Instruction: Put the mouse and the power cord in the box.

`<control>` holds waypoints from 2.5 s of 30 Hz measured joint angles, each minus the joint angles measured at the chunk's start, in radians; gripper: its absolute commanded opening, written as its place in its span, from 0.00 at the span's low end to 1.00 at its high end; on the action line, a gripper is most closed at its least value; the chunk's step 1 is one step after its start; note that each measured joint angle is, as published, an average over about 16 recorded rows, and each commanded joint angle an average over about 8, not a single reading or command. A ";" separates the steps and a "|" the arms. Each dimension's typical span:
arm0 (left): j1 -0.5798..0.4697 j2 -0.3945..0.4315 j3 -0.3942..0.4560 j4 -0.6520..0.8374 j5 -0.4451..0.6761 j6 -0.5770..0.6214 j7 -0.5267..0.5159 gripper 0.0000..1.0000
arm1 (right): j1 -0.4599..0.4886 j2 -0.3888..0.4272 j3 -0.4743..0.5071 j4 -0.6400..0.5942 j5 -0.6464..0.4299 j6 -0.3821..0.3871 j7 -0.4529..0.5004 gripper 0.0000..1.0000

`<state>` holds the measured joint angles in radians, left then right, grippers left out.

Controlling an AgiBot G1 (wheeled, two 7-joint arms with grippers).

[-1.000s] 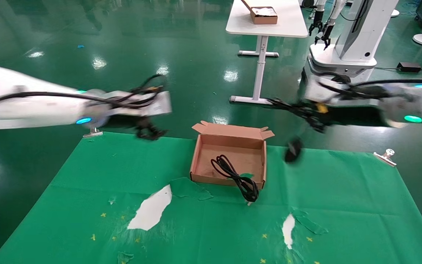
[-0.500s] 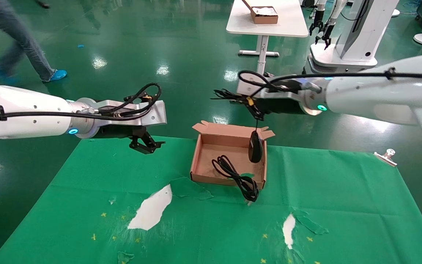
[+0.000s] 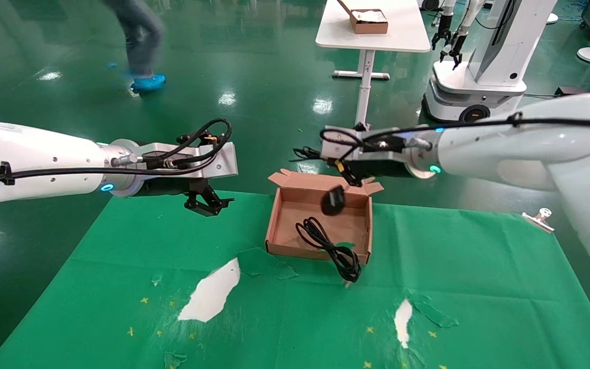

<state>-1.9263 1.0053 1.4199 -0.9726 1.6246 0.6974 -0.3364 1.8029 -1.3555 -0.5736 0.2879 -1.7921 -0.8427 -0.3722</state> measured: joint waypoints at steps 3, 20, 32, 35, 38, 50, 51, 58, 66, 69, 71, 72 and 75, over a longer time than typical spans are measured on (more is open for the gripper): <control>0.000 -0.003 0.003 -0.009 0.007 -0.002 -0.011 1.00 | -0.013 -0.006 -0.010 -0.016 0.000 0.027 0.003 0.00; -0.001 -0.006 0.006 -0.017 0.016 -0.004 -0.022 1.00 | -0.033 -0.010 -0.023 -0.033 0.004 0.062 0.014 1.00; 0.000 -0.004 0.005 -0.014 0.014 -0.004 -0.020 1.00 | -0.028 -0.007 -0.020 -0.027 0.002 0.053 0.011 1.00; 0.000 -0.004 0.004 -0.013 0.014 -0.004 -0.019 1.00 | -0.030 -0.005 -0.019 -0.024 0.005 0.050 0.012 1.00; 0.000 -0.004 0.004 -0.013 0.014 -0.004 -0.019 1.00 | -0.037 0.004 -0.015 -0.011 0.017 0.041 0.018 1.00; 0.014 -0.010 -0.015 -0.018 -0.002 0.009 -0.016 1.00 | -0.134 0.109 0.028 0.131 0.164 -0.058 0.094 1.00; 0.019 -0.013 -0.022 -0.020 -0.008 0.014 -0.015 1.00 | -0.146 0.121 0.034 0.148 0.182 -0.069 0.104 1.00; 0.082 -0.042 -0.107 -0.042 -0.075 0.074 -0.003 1.00 | -0.228 0.209 0.070 0.267 0.306 -0.151 0.168 1.00; 0.194 -0.092 -0.256 -0.081 -0.193 0.178 0.019 1.00 | -0.322 0.309 0.112 0.404 0.447 -0.245 0.241 1.00; 0.236 -0.112 -0.313 -0.096 -0.239 0.218 0.028 1.00 | -0.357 0.346 0.128 0.455 0.500 -0.280 0.269 1.00; 0.264 -0.125 -0.351 -0.106 -0.269 0.245 0.033 1.00 | -0.380 0.371 0.138 0.489 0.535 -0.304 0.287 1.00; 0.279 -0.131 -0.371 -0.111 -0.284 0.258 0.036 1.00 | -0.392 0.384 0.143 0.506 0.553 -0.315 0.296 1.00; 0.321 -0.151 -0.428 -0.126 -0.329 0.299 0.044 1.00 | -0.427 0.422 0.159 0.557 0.606 -0.351 0.324 1.00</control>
<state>-1.6050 0.8543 0.9922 -1.0982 1.2954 0.9959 -0.2921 1.3761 -0.9339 -0.4145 0.8448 -1.1861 -1.1934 -0.0487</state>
